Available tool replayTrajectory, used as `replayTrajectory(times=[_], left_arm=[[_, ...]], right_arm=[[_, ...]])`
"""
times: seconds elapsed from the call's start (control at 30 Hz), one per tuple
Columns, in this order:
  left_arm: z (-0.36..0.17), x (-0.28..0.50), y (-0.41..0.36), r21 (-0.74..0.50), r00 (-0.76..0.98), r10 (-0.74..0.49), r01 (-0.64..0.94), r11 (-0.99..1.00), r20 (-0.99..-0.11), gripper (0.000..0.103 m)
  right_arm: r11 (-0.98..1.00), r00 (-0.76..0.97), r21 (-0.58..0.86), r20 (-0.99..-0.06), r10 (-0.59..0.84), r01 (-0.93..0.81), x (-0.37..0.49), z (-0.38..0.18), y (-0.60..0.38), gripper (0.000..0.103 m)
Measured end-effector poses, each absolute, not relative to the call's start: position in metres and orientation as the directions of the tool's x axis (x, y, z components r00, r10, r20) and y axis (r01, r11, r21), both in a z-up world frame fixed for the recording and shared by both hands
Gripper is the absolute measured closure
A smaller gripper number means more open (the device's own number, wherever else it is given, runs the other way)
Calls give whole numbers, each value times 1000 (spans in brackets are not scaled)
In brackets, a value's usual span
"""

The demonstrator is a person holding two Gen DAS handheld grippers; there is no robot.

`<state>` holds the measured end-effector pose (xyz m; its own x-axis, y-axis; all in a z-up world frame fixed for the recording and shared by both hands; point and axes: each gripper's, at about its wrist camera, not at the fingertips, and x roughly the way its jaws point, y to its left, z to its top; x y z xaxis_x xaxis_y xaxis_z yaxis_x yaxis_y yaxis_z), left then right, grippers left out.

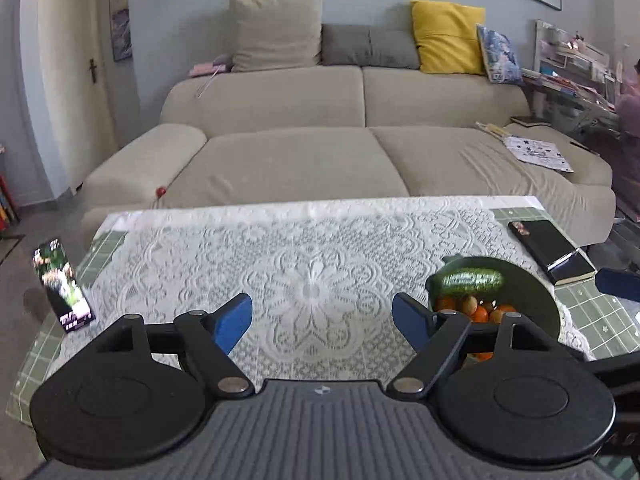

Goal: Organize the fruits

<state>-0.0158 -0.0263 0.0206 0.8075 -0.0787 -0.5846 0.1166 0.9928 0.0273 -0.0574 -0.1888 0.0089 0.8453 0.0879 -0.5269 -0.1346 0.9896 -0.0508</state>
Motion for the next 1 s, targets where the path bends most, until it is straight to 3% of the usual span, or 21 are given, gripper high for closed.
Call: replayTrajectory(times=[0.5, 1.0], left_arm=[[-12, -19, -32, 66, 746, -67, 147, 987, -663, 10], [-19, -14, -25, 50, 718, -47, 114, 992, -695, 10]], right_arm=[[992, 783, -59, -620, 50, -111, -46, -29, -185, 4], [995, 765, -44, -643, 37, -85, -41, -33, -188, 4]])
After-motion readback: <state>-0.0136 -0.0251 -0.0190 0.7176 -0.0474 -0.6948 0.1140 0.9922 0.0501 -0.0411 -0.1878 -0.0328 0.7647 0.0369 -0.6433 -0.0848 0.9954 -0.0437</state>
